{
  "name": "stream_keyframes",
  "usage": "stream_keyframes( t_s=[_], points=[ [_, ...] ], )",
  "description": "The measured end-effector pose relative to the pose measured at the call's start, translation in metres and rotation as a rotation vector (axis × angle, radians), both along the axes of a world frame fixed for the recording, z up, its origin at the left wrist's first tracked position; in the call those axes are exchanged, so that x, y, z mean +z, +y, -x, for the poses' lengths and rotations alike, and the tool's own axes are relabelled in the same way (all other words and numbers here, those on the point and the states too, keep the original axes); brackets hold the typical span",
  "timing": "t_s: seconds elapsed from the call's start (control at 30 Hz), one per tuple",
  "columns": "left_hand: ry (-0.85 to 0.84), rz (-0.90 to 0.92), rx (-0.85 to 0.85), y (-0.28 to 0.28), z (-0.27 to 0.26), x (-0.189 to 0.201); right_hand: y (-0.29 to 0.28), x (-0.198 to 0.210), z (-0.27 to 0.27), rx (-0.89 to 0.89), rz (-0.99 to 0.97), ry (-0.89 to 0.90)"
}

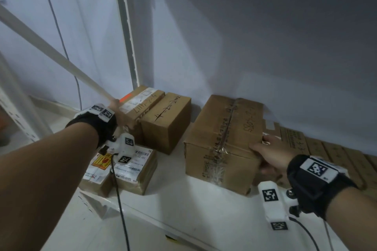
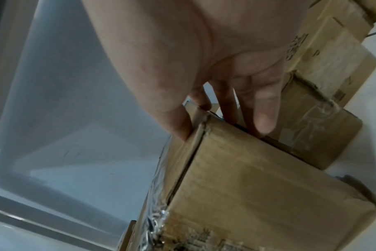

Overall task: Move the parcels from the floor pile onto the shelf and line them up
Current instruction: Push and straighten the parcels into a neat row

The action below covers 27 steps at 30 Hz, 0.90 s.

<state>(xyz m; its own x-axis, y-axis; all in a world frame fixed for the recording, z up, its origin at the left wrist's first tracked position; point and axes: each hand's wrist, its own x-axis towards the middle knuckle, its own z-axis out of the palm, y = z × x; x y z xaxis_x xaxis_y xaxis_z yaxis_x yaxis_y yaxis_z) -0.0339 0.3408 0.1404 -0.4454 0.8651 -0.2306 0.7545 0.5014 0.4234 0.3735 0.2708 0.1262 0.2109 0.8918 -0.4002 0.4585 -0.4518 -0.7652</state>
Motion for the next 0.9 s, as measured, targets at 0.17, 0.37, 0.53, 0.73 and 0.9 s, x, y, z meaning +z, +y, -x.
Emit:
stream_keyframes(
  t_s=[0.17,0.37,0.53,0.73,0.9],
  points=[
    [-0.021,0.046,-0.096,0.006,-0.004,-0.008,0.000,-0.001,0.000,-0.011,0.008,0.031],
    [-0.099,0.029,-0.189,-0.001,-0.053,-0.008,-0.002,0.003,-0.005,-0.030,0.036,-0.004],
    [-0.188,0.006,-0.166,-0.009,-0.053,-0.001,-0.011,0.006,-0.014,-0.083,-0.008,0.019],
    [0.024,-0.029,-0.020,-0.023,0.008,0.002,-0.014,0.005,-0.010,-0.123,-0.138,-0.053],
    [0.118,0.226,-0.106,-0.017,0.063,-0.065,-0.022,0.016,0.010,-0.071,-0.195,-0.282]
  ],
)
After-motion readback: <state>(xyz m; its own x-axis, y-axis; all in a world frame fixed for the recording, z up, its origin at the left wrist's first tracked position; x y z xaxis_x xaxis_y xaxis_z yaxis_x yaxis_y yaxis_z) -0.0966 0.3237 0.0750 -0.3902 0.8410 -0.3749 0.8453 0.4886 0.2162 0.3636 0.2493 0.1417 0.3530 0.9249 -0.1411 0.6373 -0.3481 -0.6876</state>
